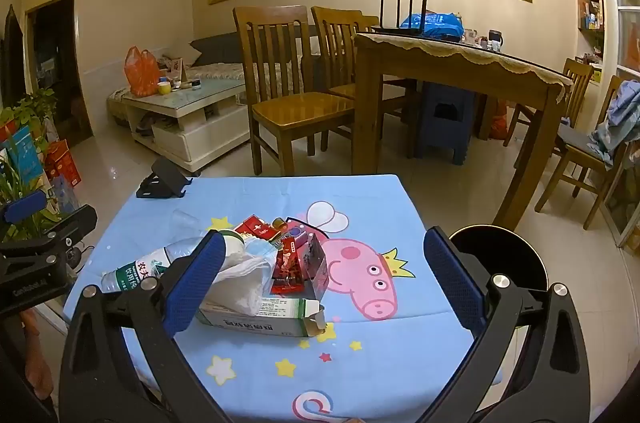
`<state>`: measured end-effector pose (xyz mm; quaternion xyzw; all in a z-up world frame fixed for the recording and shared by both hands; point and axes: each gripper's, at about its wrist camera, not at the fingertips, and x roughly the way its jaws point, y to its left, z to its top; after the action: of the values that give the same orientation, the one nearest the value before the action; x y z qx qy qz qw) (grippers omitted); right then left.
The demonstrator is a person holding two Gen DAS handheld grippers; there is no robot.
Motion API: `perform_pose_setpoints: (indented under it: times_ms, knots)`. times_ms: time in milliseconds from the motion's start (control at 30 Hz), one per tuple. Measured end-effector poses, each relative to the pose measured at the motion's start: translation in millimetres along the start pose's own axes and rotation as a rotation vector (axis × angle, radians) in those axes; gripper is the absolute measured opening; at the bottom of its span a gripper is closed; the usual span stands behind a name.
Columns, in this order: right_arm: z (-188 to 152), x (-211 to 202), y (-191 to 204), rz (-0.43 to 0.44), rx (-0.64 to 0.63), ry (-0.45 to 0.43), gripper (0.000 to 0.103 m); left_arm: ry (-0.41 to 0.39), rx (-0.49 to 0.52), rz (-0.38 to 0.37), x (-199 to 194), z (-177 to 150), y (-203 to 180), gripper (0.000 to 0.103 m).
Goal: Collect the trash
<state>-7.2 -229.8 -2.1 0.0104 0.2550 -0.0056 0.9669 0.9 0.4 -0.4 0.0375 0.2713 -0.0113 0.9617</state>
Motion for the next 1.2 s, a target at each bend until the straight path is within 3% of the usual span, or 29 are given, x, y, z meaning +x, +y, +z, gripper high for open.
perform_pose_setpoints:
  times_ms: [533,1200]
  knots:
    - [2,0,1,0.004,-0.002,0.007,0.098,0.009,-0.043,-0.052,5,0,12,0.097]
    - [-4,8,5,0.012,-0.001,0.018,0.098,0.027,-0.033,-0.025,8,-2,12,0.097]
